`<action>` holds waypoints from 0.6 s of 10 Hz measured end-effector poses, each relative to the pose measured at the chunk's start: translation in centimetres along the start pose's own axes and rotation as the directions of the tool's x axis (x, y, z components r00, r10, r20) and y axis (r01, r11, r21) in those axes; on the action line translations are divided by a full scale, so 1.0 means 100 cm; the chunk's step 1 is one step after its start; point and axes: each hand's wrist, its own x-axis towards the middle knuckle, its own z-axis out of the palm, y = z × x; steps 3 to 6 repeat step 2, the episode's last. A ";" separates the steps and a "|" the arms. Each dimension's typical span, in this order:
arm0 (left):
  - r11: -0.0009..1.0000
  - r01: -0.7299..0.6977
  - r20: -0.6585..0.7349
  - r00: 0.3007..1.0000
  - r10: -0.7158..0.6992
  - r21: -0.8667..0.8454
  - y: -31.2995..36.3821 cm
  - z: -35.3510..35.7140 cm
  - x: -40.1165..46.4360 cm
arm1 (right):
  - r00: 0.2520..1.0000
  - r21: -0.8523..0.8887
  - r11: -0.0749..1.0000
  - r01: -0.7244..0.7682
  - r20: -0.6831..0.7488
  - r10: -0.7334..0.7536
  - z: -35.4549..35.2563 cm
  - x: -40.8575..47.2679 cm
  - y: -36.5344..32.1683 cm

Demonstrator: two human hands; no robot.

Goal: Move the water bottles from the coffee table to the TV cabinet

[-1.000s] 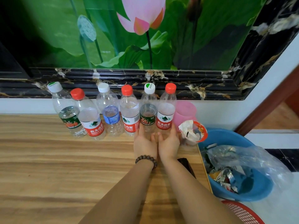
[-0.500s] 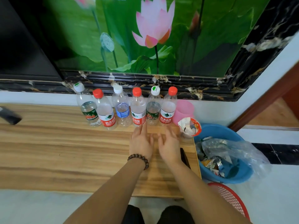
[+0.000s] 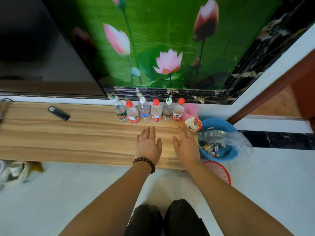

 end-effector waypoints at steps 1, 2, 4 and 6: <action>1.000 -0.005 -0.019 1.000 0.005 0.007 0.004 -0.041 -0.025 | 0.999 -0.027 0.999 0.029 -0.032 -0.030 -0.026 -0.024 -0.019; 1.000 0.021 -0.006 1.000 -0.021 0.003 0.002 -0.074 -0.049 | 0.999 -0.063 0.998 0.031 -0.019 -0.032 -0.044 -0.049 -0.034; 1.000 0.021 -0.006 1.000 -0.021 0.003 0.002 -0.074 -0.049 | 0.999 -0.063 0.998 0.031 -0.019 -0.032 -0.044 -0.049 -0.034; 1.000 0.021 -0.006 1.000 -0.021 0.003 0.002 -0.074 -0.049 | 0.999 -0.063 0.998 0.031 -0.019 -0.032 -0.044 -0.049 -0.034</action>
